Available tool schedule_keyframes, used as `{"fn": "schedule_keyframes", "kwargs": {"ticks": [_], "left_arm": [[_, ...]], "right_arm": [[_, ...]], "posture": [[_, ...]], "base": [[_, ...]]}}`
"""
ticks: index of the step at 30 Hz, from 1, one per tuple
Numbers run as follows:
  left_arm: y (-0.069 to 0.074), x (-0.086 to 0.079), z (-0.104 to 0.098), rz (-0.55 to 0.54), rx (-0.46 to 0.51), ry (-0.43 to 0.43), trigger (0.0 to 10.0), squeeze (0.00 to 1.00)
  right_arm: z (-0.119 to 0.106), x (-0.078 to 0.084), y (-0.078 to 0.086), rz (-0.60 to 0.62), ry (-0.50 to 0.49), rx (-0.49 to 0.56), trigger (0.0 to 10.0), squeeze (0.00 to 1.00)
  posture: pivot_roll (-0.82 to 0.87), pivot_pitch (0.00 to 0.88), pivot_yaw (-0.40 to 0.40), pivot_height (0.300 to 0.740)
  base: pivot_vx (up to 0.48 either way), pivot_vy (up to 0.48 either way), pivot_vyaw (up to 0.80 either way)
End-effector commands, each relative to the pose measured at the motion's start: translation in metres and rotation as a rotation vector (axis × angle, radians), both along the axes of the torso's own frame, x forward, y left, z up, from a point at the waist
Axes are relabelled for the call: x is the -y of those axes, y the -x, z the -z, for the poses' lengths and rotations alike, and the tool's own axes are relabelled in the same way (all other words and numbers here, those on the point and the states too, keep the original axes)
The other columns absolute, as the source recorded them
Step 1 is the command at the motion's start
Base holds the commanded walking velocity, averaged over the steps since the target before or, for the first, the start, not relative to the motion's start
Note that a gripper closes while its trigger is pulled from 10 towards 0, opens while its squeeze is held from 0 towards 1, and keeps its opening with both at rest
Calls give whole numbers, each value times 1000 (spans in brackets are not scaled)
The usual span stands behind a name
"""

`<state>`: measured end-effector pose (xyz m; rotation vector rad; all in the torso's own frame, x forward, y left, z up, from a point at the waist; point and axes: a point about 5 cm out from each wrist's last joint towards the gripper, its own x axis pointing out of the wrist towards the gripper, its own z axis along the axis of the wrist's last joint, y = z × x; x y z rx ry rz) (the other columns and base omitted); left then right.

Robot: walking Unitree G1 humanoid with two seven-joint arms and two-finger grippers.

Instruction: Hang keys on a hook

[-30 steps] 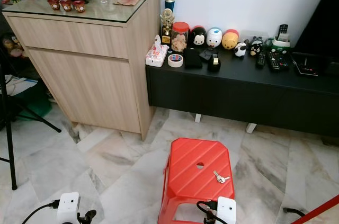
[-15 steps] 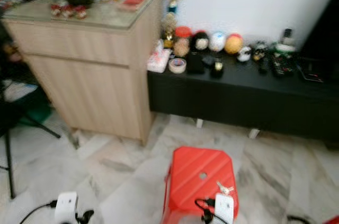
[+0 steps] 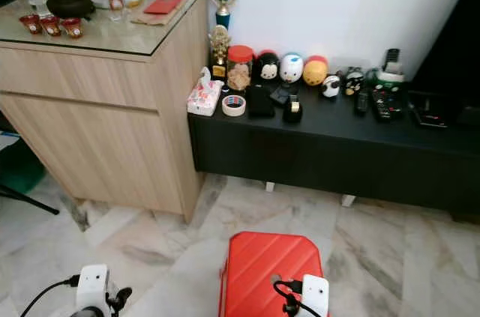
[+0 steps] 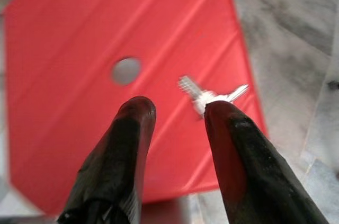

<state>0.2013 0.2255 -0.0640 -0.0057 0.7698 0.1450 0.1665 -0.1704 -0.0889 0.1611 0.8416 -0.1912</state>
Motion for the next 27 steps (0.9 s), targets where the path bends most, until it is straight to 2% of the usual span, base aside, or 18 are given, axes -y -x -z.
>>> {"fn": "schedule_keyframes", "kwargs": {"ticks": [1,5,7,11,14,15,16,18,24,25,26,27], "left_arm": [[9,-2,5,-5,-24,-5,10000,0],[5,-5,1,-26,18,-6,10000,0],[-2,-10,-6,-33,72,-12,10000,0],[-10,-13,-14,2,142,-29,10000,0],[-21,-15,-28,26,262,-45,10000,0],[-27,-15,-36,49,331,-49,10000,0],[-30,-12,-42,74,376,-54,10000,0],[-31,-11,-44,84,397,-56,10000,0],[-36,5,-61,126,559,-46,10000,0],[-37,11,-64,136,584,-38,10000,0],[-38,14,-66,143,597,-34,10000,0],[-38,16,-67,147,603,-33,10000,0]], "right_arm": [[-1,2,0,14,8,26,10000,0],[-3,2,-1,19,14,58,10000,0],[-4,2,-1,11,16,79,10000,0],[-6,3,-2,-29,46,106,10000,0],[-8,5,-1,-1,50,140,10000,0],[-9,6,-1,11,60,159,10000,0],[-10,7,0,7,77,172,10000,0],[-10,7,0,6,85,180,10000,0],[-14,8,0,-36,122,243,10000,0],[-46,8,-36,-50,199,474,10000,0],[-65,6,-54,-41,204,566,10000,0],[-69,6,-57,-40,202,584,10000,0]], "posture": [[2,0,-47,740],[1,0,-46,740],[-1,0,-46,740],[-1,0,-47,740],[-5,0,-48,740],[-6,0,-49,740],[-4,0,-51,740],[-4,0,-51,740],[-11,0,-57,740],[-12,0,-58,740],[-11,0,-58,740],[-11,0,-58,740]], "base": [[0,0,0],[0,0,0],[0,0,0],[0,0,0],[0,0,0],[0,0,0],[0,0,0],[0,0,0],[0,0,0],[0,0,0],[0,0,0],[0,0,0]]}}
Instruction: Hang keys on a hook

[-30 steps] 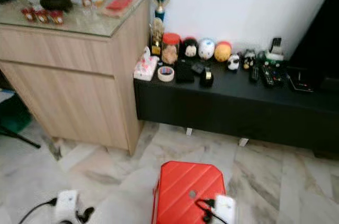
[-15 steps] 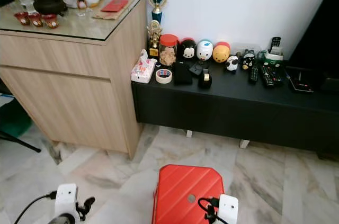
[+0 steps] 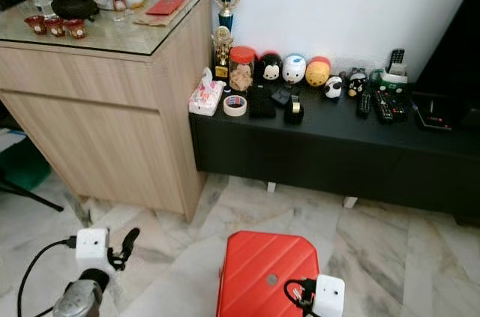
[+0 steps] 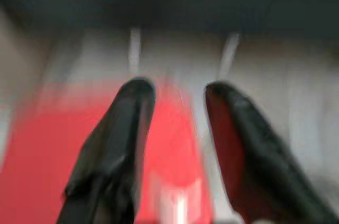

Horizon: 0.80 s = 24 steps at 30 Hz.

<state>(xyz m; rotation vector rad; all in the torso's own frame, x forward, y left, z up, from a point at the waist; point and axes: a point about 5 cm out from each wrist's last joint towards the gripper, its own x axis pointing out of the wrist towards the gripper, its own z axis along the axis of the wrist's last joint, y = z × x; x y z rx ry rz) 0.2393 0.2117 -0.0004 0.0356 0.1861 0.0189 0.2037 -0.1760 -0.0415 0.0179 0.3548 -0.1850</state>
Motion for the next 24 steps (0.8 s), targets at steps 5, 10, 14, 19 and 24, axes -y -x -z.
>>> {"fn": "schedule_keyframes", "kwargs": {"ticks": [5,10,14,19,24], "left_arm": [[2,6,-4,20,30,2,10000,0],[5,7,-9,27,47,0,10000,0],[-5,8,-16,27,66,-18,10000,0],[-15,10,-23,22,88,0,10000,0],[-18,19,-28,61,94,-9,10000,0]], "right_arm": [[-31,0,-28,11,24,180,10000,0],[-31,-3,-28,-17,31,187,10000,0],[-27,-2,-25,42,-26,131,10000,0],[-31,-2,-32,54,-22,135,10000,0],[-31,-3,-38,65,-18,104,10000,0]], "posture": [[-15,0,-54,740],[-14,0,-57,740],[1,0,-67,740],[-7,0,-62,740],[-9,0,-59,740]], "base": [[0,0,0],[0,0,0],[0,0,0],[0,0,0],[0,0,0]]}}
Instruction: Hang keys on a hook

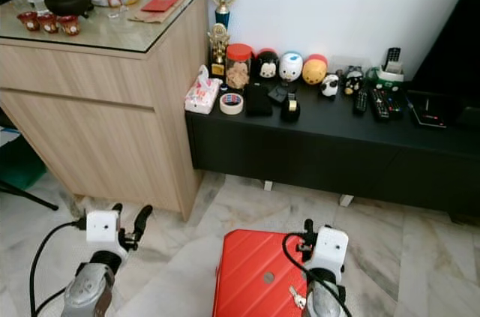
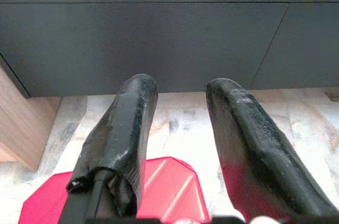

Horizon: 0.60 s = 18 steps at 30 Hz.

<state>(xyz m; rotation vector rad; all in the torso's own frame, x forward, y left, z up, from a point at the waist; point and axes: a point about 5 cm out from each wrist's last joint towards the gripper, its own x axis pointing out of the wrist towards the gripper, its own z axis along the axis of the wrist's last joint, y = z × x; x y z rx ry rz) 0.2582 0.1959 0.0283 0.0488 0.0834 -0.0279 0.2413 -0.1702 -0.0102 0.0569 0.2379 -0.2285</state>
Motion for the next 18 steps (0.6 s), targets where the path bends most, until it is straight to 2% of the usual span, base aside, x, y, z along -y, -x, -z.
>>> {"fn": "schedule_keyframes", "kwargs": {"ticks": [1,8,10,18], "left_arm": [[1,3,0,11,-8,0,10000,0],[3,3,2,2,-17,0,10000,0],[4,1,2,-4,-21,-2,10000,0],[5,0,2,2,-30,-6,10000,0]], "right_arm": [[0,3,-1,15,0,-15,10000,0],[3,2,-1,12,-4,-48,10000,0],[3,1,-2,10,-5,-53,10000,0],[4,-2,-5,7,-11,-61,10000,0]], "posture": [[-9,0,-59,740],[-1,0,-57,716],[0,1,-58,691],[0,0,-57,642]], "base": [[0,0,0],[0,0,0],[0,0,0],[0,0,0]]}}
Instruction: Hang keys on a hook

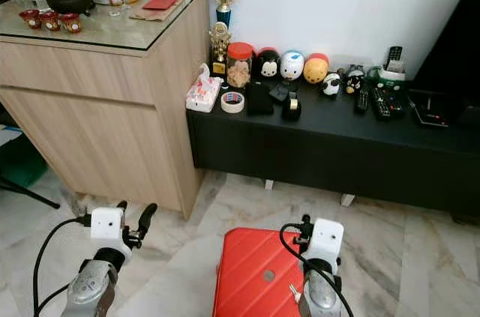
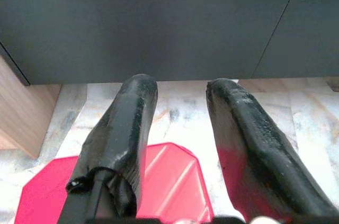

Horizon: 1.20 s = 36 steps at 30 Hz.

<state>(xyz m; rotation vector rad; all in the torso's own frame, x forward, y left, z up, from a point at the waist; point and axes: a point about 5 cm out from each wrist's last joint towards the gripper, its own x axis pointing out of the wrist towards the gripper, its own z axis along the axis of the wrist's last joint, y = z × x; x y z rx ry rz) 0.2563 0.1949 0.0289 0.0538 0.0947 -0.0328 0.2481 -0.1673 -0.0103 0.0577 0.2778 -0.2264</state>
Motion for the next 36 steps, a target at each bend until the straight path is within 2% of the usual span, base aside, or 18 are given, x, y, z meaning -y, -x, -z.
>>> {"fn": "schedule_keyframes", "kwargs": {"ticks": [1,10,22,31,36], "left_arm": [[3,-1,3,-2,-20,-2,10000,0],[3,1,3,0,-30,-1,10000,0],[0,5,2,26,-40,3,10000,0],[-2,10,2,41,-49,12,10000,0],[-2,10,2,46,-46,12,10000,0]], "right_arm": [[1,1,1,3,-8,-7,10000,0],[6,1,0,4,-27,-51,10000,0],[17,-11,-2,-78,-106,-170,10000,0],[13,-11,-9,-114,-90,-161,10000,0],[14,-12,-8,-132,-76,-166,10000,0]], "posture": [[0,0,-57,642],[2,0,-57,642],[2,1,-49,642],[2,4,-48,642],[2,7,-48,642]], "base": [[0,0,0],[0,0,0],[0,0,0],[0,0,0],[163,0,779]]}}
